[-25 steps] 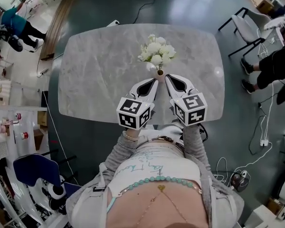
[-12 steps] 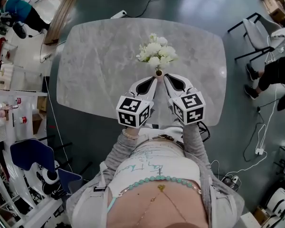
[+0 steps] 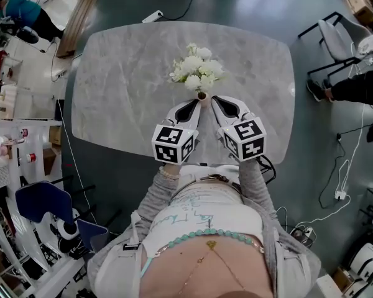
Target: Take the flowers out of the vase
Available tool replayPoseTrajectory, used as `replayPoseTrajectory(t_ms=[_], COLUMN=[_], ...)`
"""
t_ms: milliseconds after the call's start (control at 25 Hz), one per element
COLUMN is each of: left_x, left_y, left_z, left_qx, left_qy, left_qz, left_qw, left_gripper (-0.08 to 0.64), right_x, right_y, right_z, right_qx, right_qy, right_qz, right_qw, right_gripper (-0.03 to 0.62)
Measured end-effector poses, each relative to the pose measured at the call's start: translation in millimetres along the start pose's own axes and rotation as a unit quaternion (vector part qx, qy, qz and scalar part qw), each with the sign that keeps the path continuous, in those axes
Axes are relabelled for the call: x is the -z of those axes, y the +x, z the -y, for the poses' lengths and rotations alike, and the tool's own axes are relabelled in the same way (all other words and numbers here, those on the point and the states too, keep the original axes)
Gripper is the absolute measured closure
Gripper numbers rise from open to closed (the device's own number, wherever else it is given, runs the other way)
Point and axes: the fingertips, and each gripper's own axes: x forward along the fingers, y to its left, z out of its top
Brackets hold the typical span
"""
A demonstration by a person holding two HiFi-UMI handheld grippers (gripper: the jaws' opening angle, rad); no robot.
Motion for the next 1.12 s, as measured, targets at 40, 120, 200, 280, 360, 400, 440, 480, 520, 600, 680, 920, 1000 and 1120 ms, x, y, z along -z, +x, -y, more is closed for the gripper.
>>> replayPoseTrajectory(t_ms=[40,120,200,280,360,400,440,480,520,600,680,920,1000,1120], left_x=[2,7,11,14,17,18,19,20,21,23,25,30,34,39], left_y=[3,8,13,18,22,23,25,27,28,32,37,48,51,55], left_z=[0,-1,-2,-4,-6,-7,-9,-10,-12,-15,-20,-33,-36,-40], left_qx=[-0.002,-0.006,-0.008,-0.009,-0.010,-0.011,-0.012,-0.012,-0.013,-0.016,-0.022,-0.042,-0.046,-0.053], left_qy=[0.003,0.009,0.012,0.014,0.016,0.016,0.016,0.015,0.015,0.012,0.010,-0.001,-0.007,-0.015], left_qz=[-0.004,-0.013,-0.019,-0.025,-0.031,-0.032,-0.034,-0.035,-0.036,-0.037,-0.037,-0.044,-0.050,-0.055], left_qw=[1.0000,0.9999,0.9997,0.9995,0.9994,0.9993,0.9992,0.9992,0.9992,0.9991,0.9990,0.9981,0.9977,0.9970], left_gripper=[0.558,0.558,0.558,0.558,0.558,0.558,0.558,0.558,0.558,0.558,0.558,0.510,0.477,0.415], right_x=[1,3,4,4,5,5,4,4,4,4,5,6,7,8], right_y=[0,-1,-1,-1,-1,-1,-1,-1,-1,-1,0,-1,-1,-1], right_z=[1,4,6,8,10,11,11,12,13,15,20,31,36,39], right_qx=[-0.001,-0.003,-0.004,-0.004,-0.004,-0.003,-0.003,-0.001,0.000,0.003,0.006,0.018,0.022,0.026], right_qy=[0.000,0.000,0.001,0.001,0.002,0.002,0.003,0.003,0.004,0.005,0.008,0.019,0.022,0.026], right_qz=[-0.001,-0.004,-0.005,-0.006,-0.008,-0.009,-0.009,-0.009,-0.010,-0.011,-0.012,-0.012,-0.013,-0.013], right_qw=[1.000,1.000,1.000,1.000,1.000,1.000,1.000,1.000,1.000,1.000,1.000,1.000,0.999,0.999], right_gripper=[0.565,0.565,0.565,0.565,0.565,0.565,0.565,0.565,0.565,0.565,0.565,0.565,0.565,0.565])
